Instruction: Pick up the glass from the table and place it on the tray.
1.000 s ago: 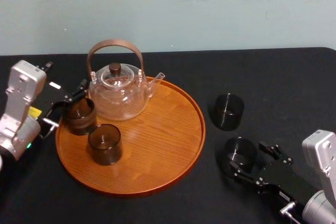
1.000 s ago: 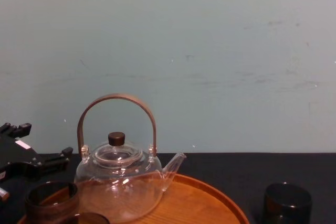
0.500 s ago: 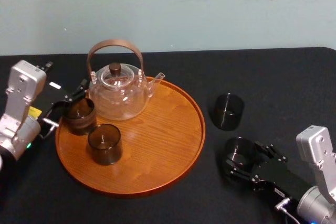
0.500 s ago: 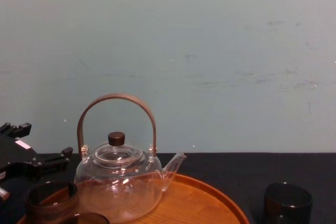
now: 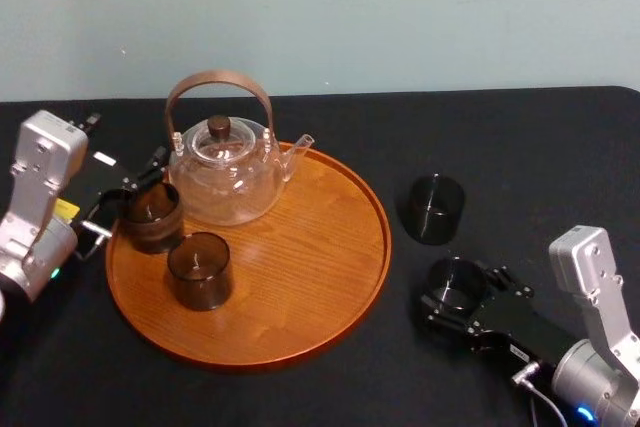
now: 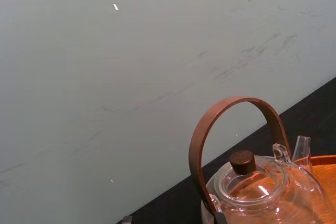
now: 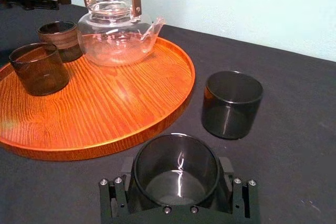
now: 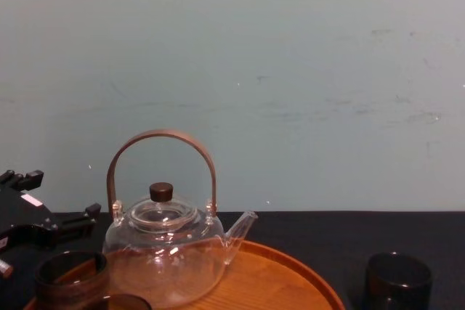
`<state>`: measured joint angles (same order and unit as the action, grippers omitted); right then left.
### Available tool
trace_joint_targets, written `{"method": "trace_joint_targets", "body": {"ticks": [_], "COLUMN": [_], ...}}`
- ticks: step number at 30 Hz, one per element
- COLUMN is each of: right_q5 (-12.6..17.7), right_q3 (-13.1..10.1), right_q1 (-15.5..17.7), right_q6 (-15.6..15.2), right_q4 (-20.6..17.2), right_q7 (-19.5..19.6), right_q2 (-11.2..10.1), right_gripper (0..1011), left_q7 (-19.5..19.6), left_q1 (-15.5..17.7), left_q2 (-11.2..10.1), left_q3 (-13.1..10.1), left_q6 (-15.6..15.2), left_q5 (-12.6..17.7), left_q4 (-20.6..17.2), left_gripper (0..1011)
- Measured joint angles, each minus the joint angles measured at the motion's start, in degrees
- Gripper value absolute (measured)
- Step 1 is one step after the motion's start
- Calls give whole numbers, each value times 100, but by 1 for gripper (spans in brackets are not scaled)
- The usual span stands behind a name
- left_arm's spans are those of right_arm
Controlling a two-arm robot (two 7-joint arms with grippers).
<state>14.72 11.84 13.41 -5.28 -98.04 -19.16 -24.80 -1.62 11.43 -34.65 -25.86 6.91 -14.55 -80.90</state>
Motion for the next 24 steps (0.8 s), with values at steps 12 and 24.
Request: {"method": "trace_joint_targets", "body": {"ticks": [12, 24], "right_q5": [-7, -14], "right_q3": [129, 121], "right_q1": [-205, -185], "right_q6": [8, 12], "right_q4": [189, 166], "right_q7": [-40, -38], "right_q2": [21, 17], "right_gripper": [1002, 905], "left_q7": [0, 0], "left_q1": [0, 0], "left_q2": [0, 0], "left_q3": [0, 0], "left_q6": [0, 0], "left_q5": [0, 0], "left_q4": [0, 0], "left_gripper": [1001, 1001]}}
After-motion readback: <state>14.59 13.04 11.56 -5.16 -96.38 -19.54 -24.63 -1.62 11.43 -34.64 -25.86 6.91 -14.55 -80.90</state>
